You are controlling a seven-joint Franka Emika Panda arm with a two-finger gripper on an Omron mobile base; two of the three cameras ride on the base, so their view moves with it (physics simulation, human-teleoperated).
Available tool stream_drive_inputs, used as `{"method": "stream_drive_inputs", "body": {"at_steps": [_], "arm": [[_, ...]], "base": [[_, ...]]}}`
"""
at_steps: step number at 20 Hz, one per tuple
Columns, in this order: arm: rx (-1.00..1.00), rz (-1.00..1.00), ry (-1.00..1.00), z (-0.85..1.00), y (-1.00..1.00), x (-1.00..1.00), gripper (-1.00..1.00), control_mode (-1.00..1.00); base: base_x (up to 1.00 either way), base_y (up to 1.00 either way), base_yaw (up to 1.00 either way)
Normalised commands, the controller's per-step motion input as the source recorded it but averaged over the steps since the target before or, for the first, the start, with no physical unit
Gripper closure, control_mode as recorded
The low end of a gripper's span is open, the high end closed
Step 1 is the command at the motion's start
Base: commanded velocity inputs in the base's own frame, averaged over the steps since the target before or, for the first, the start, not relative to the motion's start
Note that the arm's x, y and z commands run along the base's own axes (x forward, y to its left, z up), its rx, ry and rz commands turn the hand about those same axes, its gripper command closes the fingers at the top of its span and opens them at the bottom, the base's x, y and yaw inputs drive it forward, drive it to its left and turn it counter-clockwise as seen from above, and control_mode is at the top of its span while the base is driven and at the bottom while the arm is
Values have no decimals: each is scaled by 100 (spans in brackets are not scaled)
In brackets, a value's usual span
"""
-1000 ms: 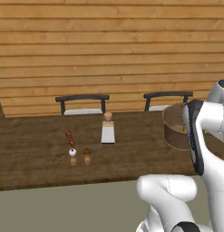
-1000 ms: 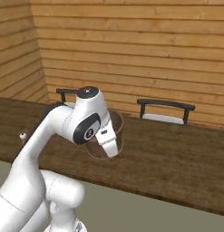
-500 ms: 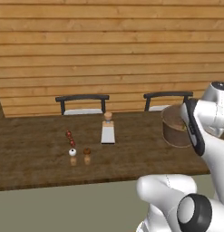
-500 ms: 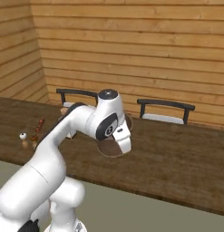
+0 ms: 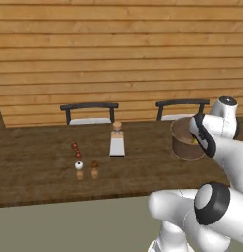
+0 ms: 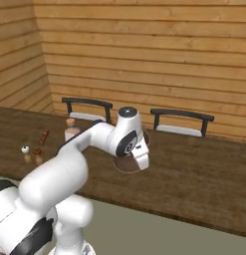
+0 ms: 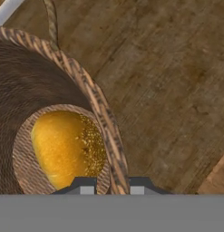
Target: Open the cabinet, pick up the bread from the cabinet and place it in the basket. Then move the basket to the dining counter.
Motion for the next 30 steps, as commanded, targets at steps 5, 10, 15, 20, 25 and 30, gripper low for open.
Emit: {"method": "stream_drive_inputs", "body": {"at_steps": [5,10,15,20,25,30], "arm": [[3,1,6,-45,-17,34,100,-100],[1,0,6,-32,-6,24,100,-100],[0,0,2,-34,0,25,100,-100],[0,0,0,-50,0,27,-100,-100],[0,0,0,-7,0,3,-100,-100],[0,2,-3,12,5,-5,-100,-100]], "base": [[0,0,0],[0,0,0],[0,0,0],[0,0,0],[0,0,0],[0,0,0]]}}
